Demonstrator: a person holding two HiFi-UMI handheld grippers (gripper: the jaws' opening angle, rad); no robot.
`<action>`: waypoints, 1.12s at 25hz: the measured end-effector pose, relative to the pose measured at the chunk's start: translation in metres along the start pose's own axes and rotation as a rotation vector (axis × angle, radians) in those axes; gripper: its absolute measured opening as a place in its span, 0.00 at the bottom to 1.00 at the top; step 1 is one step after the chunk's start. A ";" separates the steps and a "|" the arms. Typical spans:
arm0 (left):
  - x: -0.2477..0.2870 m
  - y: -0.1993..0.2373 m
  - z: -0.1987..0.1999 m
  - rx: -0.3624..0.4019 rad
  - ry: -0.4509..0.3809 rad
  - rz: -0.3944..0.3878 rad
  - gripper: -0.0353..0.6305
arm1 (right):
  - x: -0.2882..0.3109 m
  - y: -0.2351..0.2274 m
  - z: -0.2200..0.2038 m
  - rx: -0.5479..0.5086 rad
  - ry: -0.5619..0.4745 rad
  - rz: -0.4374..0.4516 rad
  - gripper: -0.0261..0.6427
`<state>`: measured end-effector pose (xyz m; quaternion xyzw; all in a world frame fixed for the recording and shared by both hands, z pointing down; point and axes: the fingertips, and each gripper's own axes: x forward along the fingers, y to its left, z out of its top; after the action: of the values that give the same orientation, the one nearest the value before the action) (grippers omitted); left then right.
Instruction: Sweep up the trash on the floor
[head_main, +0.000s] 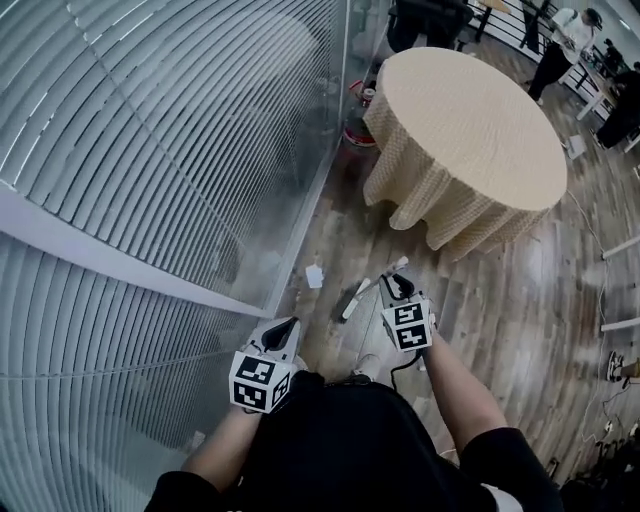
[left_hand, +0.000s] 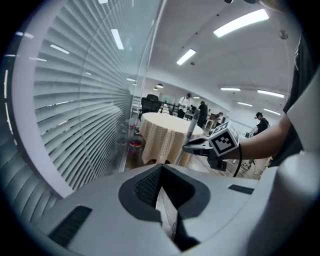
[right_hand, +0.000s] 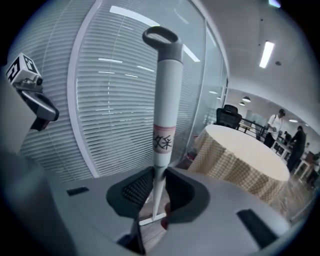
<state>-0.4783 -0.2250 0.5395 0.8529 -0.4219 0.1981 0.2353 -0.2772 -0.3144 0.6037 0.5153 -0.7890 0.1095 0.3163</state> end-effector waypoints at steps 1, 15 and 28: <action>-0.006 0.008 -0.002 -0.009 -0.003 0.018 0.05 | 0.012 0.013 0.009 -0.013 -0.007 0.023 0.17; -0.043 0.061 -0.048 -0.149 0.010 0.192 0.05 | 0.172 0.116 0.057 -0.213 0.053 0.196 0.17; -0.011 0.023 -0.028 -0.079 0.045 0.154 0.05 | 0.124 0.024 -0.029 0.025 0.146 0.041 0.17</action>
<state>-0.5074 -0.2143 0.5617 0.8033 -0.4884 0.2180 0.2620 -0.3203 -0.3819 0.7053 0.4935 -0.7728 0.1631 0.3641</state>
